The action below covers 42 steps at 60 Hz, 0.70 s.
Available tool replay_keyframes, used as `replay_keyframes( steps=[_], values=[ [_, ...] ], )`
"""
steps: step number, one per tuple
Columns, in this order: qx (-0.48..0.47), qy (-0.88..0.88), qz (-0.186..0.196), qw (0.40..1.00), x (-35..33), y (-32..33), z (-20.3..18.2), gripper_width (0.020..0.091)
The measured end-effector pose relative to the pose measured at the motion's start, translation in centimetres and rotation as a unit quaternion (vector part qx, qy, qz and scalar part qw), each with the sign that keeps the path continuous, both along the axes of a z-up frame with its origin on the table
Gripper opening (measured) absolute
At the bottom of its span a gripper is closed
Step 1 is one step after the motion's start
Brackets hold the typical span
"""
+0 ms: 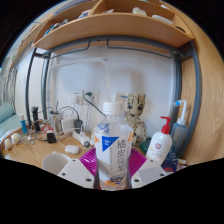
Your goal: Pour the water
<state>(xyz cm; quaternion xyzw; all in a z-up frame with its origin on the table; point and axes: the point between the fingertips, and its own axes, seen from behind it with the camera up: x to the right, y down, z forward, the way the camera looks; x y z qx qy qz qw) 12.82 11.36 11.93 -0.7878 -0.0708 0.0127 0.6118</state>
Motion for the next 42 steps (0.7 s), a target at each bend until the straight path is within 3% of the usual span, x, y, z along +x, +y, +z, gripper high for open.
replay_keyframes(
  steps=[8,23,35,42],
  values=[
    [-0.005,0.027,-0.004,1.0,0.1,0.3,-2.6,0.0389],
    [0.018,0.04,-0.017,0.999,0.7,0.0,-2.3,0.0397],
    [-0.004,0.034,-0.024,0.999,0.8,-0.4,-2.9,0.0556],
    [-0.043,0.047,-0.035,0.997,0.5,-2.2,-4.3,0.0765]
  ],
)
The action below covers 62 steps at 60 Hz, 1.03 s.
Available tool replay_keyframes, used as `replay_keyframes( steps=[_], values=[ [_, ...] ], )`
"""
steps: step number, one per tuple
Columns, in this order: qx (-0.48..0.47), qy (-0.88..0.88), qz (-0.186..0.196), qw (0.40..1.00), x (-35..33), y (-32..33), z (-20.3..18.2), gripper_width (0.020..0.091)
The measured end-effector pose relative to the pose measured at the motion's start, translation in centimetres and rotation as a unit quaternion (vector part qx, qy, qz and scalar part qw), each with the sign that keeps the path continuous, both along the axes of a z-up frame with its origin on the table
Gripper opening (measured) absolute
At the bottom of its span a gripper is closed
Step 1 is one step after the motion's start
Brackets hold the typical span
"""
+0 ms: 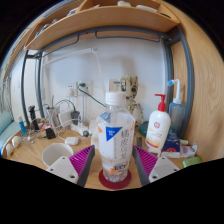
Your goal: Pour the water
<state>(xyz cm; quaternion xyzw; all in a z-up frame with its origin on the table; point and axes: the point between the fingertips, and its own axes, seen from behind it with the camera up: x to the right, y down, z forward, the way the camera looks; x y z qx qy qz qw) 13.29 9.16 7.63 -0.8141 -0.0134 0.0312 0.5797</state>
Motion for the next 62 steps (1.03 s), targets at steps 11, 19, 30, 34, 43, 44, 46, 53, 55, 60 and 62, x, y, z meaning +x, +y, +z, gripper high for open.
replay_keyframes(
  steps=[11,19,30,34,43,44,46,53,55,60,62],
  values=[
    [-0.046,-0.019,-0.025,0.998,-0.5,-7.6,-0.7,0.0824],
    [-0.069,-0.01,-0.035,0.997,-2.9,-13.3,2.2,0.0825],
    [-0.074,0.014,-0.065,0.995,-6.2,-18.1,8.1,0.0826],
    [-0.062,0.013,-0.073,0.995,-7.0,-19.2,10.1,0.0825],
    [-0.038,-0.013,-0.085,0.996,-8.0,-20.8,13.6,0.0827],
    [-0.036,-0.014,-0.086,0.996,-8.2,-20.9,13.9,0.0827],
    [-0.033,-0.012,-0.085,0.996,-8.6,-21.2,14.3,0.0827],
    [-0.022,-0.019,-0.091,0.995,-9.2,-22.1,15.5,0.0837],
    [-0.023,-0.021,-0.093,0.995,-9.3,-22.3,15.6,0.0837],
    [-0.02,-0.014,-0.093,0.995,-10.0,-22.6,16.0,0.0836],
    [-0.02,-0.011,-0.091,0.996,-10.3,-22.7,16.1,0.0838]
  ],
)
